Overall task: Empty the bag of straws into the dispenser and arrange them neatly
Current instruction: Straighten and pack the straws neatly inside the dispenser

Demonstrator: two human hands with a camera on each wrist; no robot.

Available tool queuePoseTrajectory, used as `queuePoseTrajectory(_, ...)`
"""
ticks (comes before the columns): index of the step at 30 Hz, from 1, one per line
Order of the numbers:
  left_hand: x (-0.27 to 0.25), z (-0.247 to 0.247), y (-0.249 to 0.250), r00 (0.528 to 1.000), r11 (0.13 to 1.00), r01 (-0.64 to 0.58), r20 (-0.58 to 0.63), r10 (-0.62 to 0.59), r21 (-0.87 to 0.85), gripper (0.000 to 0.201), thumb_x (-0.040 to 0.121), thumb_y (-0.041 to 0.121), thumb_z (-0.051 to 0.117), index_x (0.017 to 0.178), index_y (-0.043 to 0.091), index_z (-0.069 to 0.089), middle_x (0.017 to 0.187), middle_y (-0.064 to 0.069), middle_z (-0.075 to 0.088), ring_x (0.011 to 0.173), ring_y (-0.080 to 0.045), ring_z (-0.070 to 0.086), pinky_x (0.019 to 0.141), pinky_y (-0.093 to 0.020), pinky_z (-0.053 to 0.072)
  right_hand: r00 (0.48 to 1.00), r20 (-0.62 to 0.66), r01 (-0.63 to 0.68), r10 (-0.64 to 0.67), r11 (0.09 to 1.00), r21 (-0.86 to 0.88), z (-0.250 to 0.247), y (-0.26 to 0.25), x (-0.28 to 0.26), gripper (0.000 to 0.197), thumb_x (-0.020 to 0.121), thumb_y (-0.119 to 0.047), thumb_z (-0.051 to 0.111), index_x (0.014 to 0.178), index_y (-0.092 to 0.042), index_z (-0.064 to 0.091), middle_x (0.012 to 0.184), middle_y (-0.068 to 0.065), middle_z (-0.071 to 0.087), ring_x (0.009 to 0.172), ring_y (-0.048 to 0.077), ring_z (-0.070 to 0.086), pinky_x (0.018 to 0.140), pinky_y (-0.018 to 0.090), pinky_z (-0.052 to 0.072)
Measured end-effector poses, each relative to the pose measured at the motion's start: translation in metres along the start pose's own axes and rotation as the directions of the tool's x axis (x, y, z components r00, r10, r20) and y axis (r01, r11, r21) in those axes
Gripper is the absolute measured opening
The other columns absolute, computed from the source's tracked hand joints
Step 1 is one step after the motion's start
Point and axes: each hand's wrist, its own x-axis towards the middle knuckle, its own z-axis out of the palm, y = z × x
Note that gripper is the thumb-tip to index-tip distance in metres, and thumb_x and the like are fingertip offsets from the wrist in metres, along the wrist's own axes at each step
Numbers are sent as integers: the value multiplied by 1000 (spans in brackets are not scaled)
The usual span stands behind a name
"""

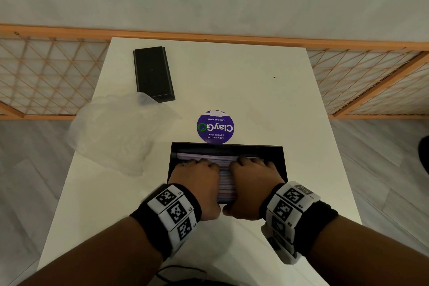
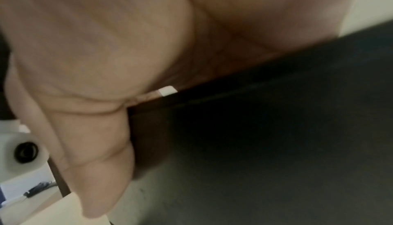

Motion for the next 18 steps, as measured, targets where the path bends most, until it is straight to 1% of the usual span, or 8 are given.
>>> queuePoseTrajectory(3, 1, 0, 0, 1000, 1000, 2, 15, -2, -1, 65, 76, 48, 69, 133, 24, 47, 130, -1, 51, 120, -23, 53, 104, -42, 46, 999, -8, 44, -43, 999, 33, 1, 1, 1, 79, 66, -62, 73, 132, -27, 46, 129, -1, 53, 121, 27, 54, 106, 45, 41)
queuePoseTrajectory(6, 1, -1, 0, 1000, 1000, -12, 6, 12, 2, 61, 77, 46, 69, 130, 24, 50, 130, -1, 46, 121, -22, 50, 104, -41, 46, 995, -22, 99, -98, 995, 28, 1, 0, 3, 70, 68, -51, 72, 131, -30, 48, 126, -3, 54, 117, 25, 54, 103, 44, 41)
queuePoseTrajectory(9, 2, -1, 0, 1000, 1000, -24, -9, 24, 19, 57, 76, 44, 70, 128, 25, 53, 128, 1, 51, 122, -22, 50, 106, -42, 43, 996, -13, 88, -87, 995, 40, 1, -1, 4, 62, 68, -43, 71, 125, -30, 50, 118, -6, 61, 111, 23, 59, 102, 43, 44)
queuePoseTrajectory(11, 2, 0, 1, 999, 999, -29, -30, 29, 26, 60, 76, 43, 70, 130, 27, 51, 129, 3, 55, 123, -22, 51, 109, -43, 40, 997, 3, 75, -75, 996, 44, 1, -3, 5, 59, 67, -41, 70, 122, -30, 50, 113, -6, 64, 106, 23, 62, 102, 45, 45)
queuePoseTrajectory(13, 0, 1, 1, 998, 999, -32, -53, 34, 38, 63, 75, 44, 69, 132, 27, 48, 130, 5, 57, 126, -21, 51, 112, -43, 36, 998, 16, 67, -68, 997, 37, -1, -4, 5, 51, 68, -39, 70, 114, -28, 52, 108, -6, 64, 102, 22, 62, 102, 45, 46)
queuePoseTrajectory(15, -2, 3, 0, 999, 998, -29, -44, 32, 54, 64, 76, 47, 68, 133, 28, 47, 132, 4, 54, 128, -21, 49, 112, -43, 36, 998, 26, 65, -65, 998, 26, -2, -4, 4, 46, 68, -40, 69, 110, -29, 54, 110, -4, 61, 106, 24, 60, 104, 47, 42)
queuePoseTrajectory(17, -2, 3, -1, 1000, 1000, -21, -22, 22, 23, 64, 76, 46, 69, 134, 29, 48, 132, 3, 50, 126, -22, 49, 108, -43, 41, 997, 30, 70, -71, 997, 19, -2, -4, 3, 54, 68, -42, 68, 119, -30, 55, 120, -1, 55, 113, 26, 55, 105, 48, 41)
queuePoseTrajectory(18, -2, 3, -2, 1000, 1000, -16, -10, 16, -4, 64, 76, 45, 70, 135, 30, 48, 131, 2, 50, 124, -23, 51, 105, -42, 44, 997, 31, 75, -76, 997, 27, -2, -4, 4, 57, 68, -42, 68, 122, -30, 55, 122, 0, 52, 113, 26, 54, 103, 46, 43)
